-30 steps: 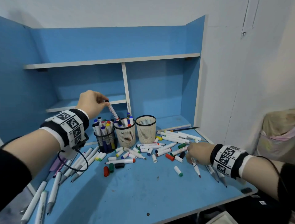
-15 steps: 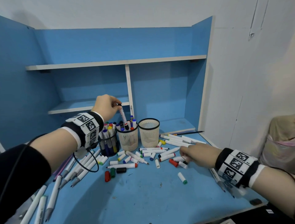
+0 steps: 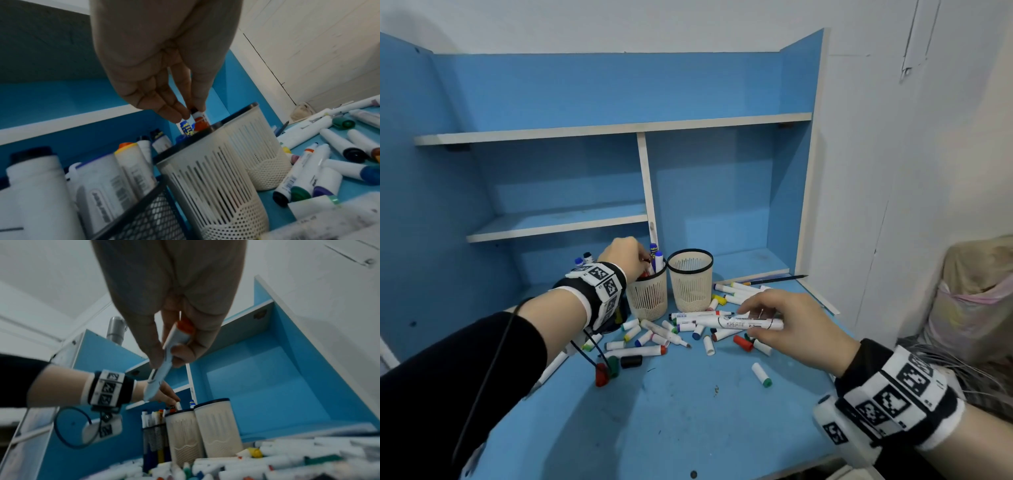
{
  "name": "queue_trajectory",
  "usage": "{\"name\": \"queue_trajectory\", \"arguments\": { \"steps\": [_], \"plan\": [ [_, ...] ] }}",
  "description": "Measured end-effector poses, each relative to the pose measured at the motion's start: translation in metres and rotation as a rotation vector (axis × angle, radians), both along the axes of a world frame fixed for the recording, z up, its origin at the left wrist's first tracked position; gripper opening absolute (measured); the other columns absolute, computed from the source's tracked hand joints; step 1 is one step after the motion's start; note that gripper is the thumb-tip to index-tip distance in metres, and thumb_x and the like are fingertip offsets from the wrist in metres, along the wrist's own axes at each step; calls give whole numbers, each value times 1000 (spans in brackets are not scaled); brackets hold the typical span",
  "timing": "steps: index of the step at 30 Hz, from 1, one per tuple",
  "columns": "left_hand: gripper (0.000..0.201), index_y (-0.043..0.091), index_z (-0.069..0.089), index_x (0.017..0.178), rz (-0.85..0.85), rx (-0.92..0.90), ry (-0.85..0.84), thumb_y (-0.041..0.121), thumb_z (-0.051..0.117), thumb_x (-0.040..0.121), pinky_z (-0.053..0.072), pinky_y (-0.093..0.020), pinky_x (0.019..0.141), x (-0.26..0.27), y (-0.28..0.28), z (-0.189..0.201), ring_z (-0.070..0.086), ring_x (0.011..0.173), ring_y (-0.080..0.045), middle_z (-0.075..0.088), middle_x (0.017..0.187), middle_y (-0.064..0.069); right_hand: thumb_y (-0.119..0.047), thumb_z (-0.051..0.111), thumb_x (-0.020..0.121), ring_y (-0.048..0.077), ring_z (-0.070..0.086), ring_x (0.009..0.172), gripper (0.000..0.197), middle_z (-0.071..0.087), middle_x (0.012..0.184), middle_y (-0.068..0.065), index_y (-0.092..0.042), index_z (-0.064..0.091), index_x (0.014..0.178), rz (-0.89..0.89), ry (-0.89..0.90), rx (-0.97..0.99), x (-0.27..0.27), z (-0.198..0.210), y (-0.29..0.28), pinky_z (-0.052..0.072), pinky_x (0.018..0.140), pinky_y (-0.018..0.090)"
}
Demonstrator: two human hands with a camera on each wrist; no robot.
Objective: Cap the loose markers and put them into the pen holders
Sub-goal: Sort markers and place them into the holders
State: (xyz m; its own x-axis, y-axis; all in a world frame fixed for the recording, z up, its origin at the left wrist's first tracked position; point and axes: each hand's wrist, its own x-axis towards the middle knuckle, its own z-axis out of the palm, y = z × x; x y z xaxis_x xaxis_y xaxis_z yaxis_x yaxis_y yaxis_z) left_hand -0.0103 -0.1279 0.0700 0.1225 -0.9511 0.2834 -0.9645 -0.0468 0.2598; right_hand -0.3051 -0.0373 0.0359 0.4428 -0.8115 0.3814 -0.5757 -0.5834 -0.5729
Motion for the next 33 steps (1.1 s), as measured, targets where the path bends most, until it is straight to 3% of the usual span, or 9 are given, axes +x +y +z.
{"name": "queue_trajectory", "arguments": {
  "steps": [4,8,12,15,18,22,24,29,33],
  "plan": [
    [28,19,66,116,-15,54,-40,19,59,89,51,-32,75,-5,4,-3,63,95,-23,67,110,-6,6,75,68,8,59,62,30,67,76,5,-20,64,80,-18,-364,150,-1,-3,11,52,63,21],
    [23,21,69,109,-100,30,-27,23,62,87,50,-33,84,0,26,-5,60,96,-20,66,110,-2,10,77,66,12,61,63,29,65,73,8,-8,62,83,8,-741,286,-7,-12,12,50,59,19],
    [18,16,70,102,-150,223,-93,23,64,86,46,-22,79,15,57,-19,57,85,-10,69,105,-1,-31,88,44,16,61,60,58,65,73,10,-7,63,91,15,-1127,520,-9,-40,13,51,54,21],
    [25,11,69,107,-126,431,-169,23,64,86,41,-18,74,27,77,-32,61,92,-14,69,108,-3,-16,74,71,13,63,56,32,67,69,7,-6,59,97,13,-1333,685,-3,-65,16,52,53,20],
    [33,13,65,116,-61,628,-226,27,66,85,44,-20,74,41,85,-46,61,92,-16,66,107,-2,-2,52,89,11,60,52,9,70,67,4,-8,58,90,-36,-1414,791,10,-84,25,52,52,18],
    [44,13,61,120,-42,748,-165,28,73,80,50,-17,64,51,83,-65,60,72,-11,67,107,-3,-11,67,71,12,62,55,28,66,67,5,-5,62,98,-93,-1481,870,21,-100,28,54,55,20],
    [50,11,60,120,-39,753,-96,27,77,76,48,-12,55,48,82,-69,62,73,-12,65,100,-2,-9,61,81,12,63,56,16,65,68,4,-6,62,97,-127,-1528,886,23,-105,23,54,56,20],
    [44,11,66,110,-60,723,-197,27,80,71,47,-20,73,37,74,-78,60,87,-13,69,105,-3,-8,48,93,10,63,58,9,71,71,4,-10,57,95,-83,-1601,864,20,-105,18,54,57,18],
    [37,13,69,107,-89,640,-205,25,78,72,45,-20,73,24,65,-77,59,88,-13,68,107,-3,-6,46,93,10,63,60,11,70,71,2,-11,56,92,-74,-1606,796,15,-107,15,54,57,19]
  ]
}}
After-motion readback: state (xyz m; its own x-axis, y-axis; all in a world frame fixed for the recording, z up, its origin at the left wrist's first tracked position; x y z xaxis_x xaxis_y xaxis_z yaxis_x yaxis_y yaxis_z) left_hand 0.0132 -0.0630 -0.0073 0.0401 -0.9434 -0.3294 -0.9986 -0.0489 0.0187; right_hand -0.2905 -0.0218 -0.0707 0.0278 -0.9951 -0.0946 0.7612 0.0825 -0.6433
